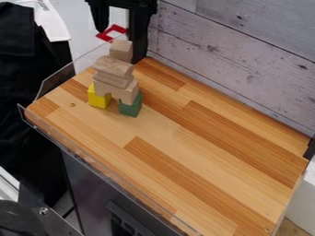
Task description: Remove the cube from the tower and put it in the middle of the table
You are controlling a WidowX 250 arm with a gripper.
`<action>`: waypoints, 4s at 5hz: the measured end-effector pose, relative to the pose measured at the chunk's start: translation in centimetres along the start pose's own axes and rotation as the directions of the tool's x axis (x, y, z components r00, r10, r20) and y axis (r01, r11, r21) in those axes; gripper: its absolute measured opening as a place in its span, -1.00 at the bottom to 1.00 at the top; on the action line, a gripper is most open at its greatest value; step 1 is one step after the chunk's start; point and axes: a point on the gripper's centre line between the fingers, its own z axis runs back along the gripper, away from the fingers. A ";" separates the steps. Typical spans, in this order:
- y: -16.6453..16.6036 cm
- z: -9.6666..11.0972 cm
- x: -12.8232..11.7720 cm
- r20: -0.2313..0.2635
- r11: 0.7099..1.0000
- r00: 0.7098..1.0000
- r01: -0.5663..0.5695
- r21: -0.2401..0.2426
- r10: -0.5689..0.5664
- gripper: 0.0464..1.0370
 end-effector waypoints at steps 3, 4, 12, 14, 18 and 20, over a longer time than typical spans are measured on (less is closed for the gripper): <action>-0.2 -1.4 0.5 -0.028 1.000 1.000 0.001 -0.014 -0.002 0.92; -0.1 -1.5 0.9 -0.026 1.000 1.000 -0.001 -0.016 0.001 0.92; 0.9 -4.8 1.7 -0.114 0.999 0.993 -0.032 -0.030 0.029 0.28; 1.2 -4.8 1.7 -0.113 0.998 0.992 -0.056 -0.033 0.052 0.05; -2.6 1.7 -0.6 -0.041 0.987 0.990 0.134 -0.087 -0.138 0.05; -9.1 -0.3 -3.5 -0.012 0.923 0.930 0.362 -0.129 -0.367 0.05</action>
